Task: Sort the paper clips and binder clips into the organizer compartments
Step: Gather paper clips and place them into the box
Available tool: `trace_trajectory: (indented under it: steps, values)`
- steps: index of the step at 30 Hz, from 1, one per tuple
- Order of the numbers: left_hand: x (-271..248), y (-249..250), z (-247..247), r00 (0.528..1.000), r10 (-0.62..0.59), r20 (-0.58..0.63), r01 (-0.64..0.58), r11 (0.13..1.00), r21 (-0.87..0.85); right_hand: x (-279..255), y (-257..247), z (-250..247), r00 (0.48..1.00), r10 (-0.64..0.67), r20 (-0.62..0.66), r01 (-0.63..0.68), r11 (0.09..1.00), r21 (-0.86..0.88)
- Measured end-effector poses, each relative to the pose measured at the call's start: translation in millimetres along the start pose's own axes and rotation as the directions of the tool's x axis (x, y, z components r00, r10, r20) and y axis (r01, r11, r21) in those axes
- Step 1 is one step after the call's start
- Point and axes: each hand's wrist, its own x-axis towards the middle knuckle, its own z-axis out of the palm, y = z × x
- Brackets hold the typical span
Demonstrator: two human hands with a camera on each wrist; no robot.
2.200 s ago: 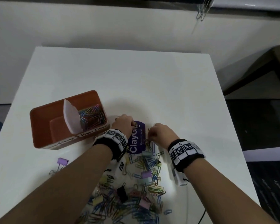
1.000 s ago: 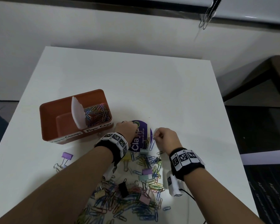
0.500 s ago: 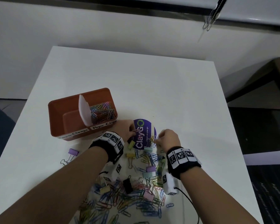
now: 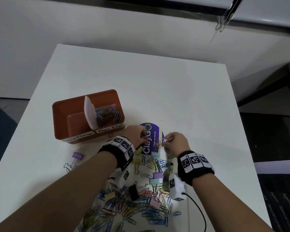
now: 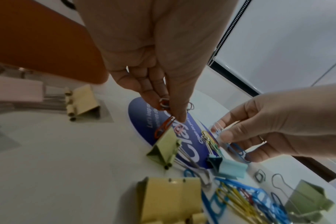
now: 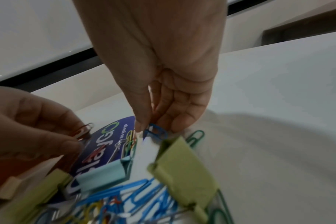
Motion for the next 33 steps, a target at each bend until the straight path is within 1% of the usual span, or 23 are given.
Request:
trace_trajectory:
  steps: [4, 9, 14, 19, 22, 24, 27, 29, 31, 33]
  values:
    - [10.4, 5.6, 4.8, 0.997, -0.055, 0.051, 0.053, 0.998, 0.045, -0.9, -4.2, 7.5, 1.000, -0.012, 0.008, 0.012, 1.000, 0.023]
    - [18.0, 16.3, 5.5, 0.992, -0.048, 0.113, 0.029, 0.986, 0.165, 4.6, -12.7, 12.5, 1.000, -0.022, 0.020, 0.024, 0.996, -0.084]
    - [28.2, 13.9, 2.0, 0.987, -0.064, 0.145, 0.035, 0.981, 0.192, 15.3, -21.6, 14.2, 0.993, -0.047, 0.108, 0.071, 0.971, -0.230]
    - [33.4, 8.3, 3.4, 0.974, -0.085, 0.210, 0.013, 0.947, 0.322, 12.6, -25.1, 16.1, 0.985, -0.062, 0.162, 0.114, 0.936, -0.334]
    - [33.2, 5.6, 6.8, 0.975, -0.092, 0.204, 0.007, 0.925, 0.380, 6.7, -22.7, 9.8, 0.984, -0.079, 0.161, 0.125, 0.946, -0.298]
    - [31.6, 4.8, 8.9, 0.975, -0.097, 0.199, 0.016, 0.926, 0.376, 4.0, -19.6, 2.5, 0.985, -0.105, 0.137, 0.137, 0.957, -0.255]
    - [28.6, 3.3, 9.0, 0.981, -0.094, 0.172, 0.041, 0.958, 0.284, 0.1, -15.1, -12.2, 0.989, -0.124, 0.086, 0.137, 0.975, -0.172]
    - [26.1, 1.2, 6.4, 0.985, -0.070, 0.161, 0.032, 0.974, 0.225, -0.2, -10.4, -19.7, 0.990, -0.133, 0.040, 0.137, 0.980, -0.145]
    - [22.2, -0.9, 3.0, 0.989, -0.044, 0.140, 0.021, 0.987, 0.161, 1.9, -3.2, -24.0, 0.993, -0.116, -0.026, 0.114, 0.990, -0.082]
    - [16.6, -1.6, -1.7, 0.994, -0.024, 0.108, 0.012, 0.994, 0.110, 1.6, 1.4, -27.5, 0.994, -0.084, -0.063, 0.083, 0.996, -0.026]
